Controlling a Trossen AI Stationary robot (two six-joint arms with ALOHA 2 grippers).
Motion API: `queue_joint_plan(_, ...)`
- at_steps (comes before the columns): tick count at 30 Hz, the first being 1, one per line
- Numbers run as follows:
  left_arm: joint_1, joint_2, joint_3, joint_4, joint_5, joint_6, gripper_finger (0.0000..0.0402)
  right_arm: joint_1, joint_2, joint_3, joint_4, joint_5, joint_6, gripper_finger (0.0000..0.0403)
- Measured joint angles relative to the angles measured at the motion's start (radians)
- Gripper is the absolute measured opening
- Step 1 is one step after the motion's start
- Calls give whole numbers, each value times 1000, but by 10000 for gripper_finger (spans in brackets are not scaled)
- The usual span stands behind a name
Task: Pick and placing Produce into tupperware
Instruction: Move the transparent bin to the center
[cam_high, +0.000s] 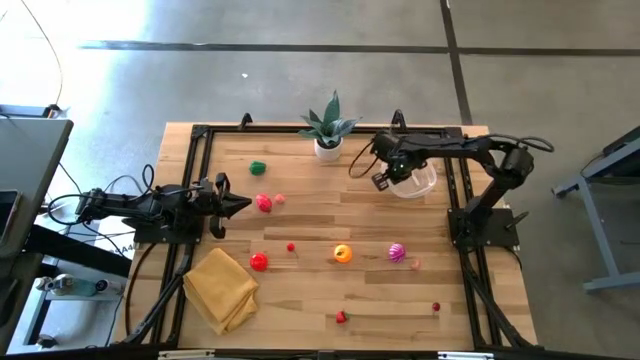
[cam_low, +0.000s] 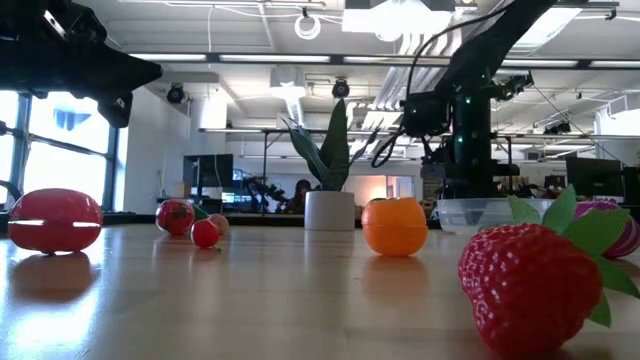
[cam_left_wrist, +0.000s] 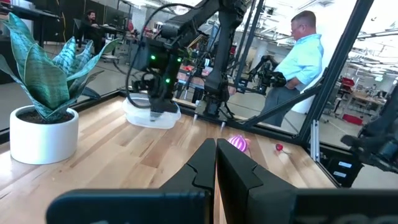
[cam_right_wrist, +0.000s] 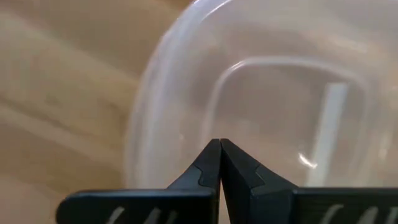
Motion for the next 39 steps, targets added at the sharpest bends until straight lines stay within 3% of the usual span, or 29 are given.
queue_joint_plan(9,0,0,0,0,0,0,5,140,12,0,22,-22,61,0)
queue_joint_plan(24,0,0,0,0,-1,-4,5,272,28,9,254,-211,103,0)
queue_joint_plan(39,0,0,0,0,-1,-8,5,347,264,294,165,-219,11,0)
